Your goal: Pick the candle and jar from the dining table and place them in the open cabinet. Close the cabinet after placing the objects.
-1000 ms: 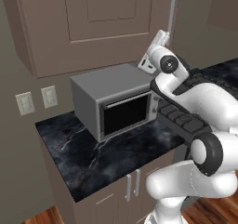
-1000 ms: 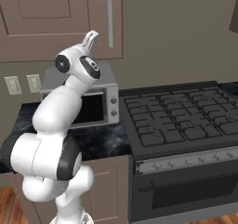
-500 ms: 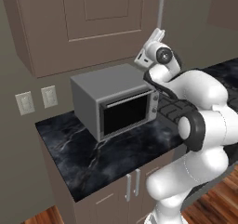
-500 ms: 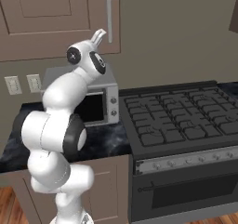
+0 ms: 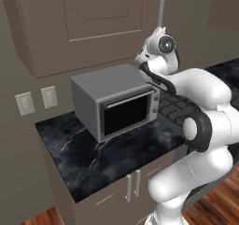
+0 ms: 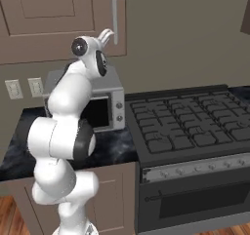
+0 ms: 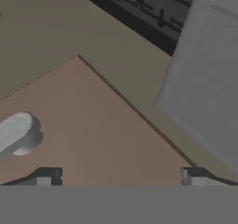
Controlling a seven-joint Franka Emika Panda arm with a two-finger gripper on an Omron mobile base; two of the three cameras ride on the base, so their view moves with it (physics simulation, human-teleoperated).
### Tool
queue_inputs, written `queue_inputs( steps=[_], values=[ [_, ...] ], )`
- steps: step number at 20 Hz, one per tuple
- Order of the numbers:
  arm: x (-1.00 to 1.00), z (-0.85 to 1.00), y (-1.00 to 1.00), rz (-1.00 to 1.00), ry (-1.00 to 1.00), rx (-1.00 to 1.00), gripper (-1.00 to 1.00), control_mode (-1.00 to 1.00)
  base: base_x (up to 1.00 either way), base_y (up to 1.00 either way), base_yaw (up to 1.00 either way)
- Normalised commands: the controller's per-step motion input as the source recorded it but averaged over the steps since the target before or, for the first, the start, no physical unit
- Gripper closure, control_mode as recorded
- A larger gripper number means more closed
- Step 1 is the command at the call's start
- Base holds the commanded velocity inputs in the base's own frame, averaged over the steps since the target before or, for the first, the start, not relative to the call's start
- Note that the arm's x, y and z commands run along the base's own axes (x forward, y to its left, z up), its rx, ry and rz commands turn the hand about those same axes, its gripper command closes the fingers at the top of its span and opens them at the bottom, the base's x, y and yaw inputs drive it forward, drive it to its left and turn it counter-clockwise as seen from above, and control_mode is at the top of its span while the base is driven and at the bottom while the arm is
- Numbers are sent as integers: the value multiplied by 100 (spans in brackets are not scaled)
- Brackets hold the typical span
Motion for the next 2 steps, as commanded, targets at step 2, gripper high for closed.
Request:
queue_inputs(
  steps=[2],
  values=[
    [93,0,-18,1,11,6,-100,-100,0,0,0]
  ],
)
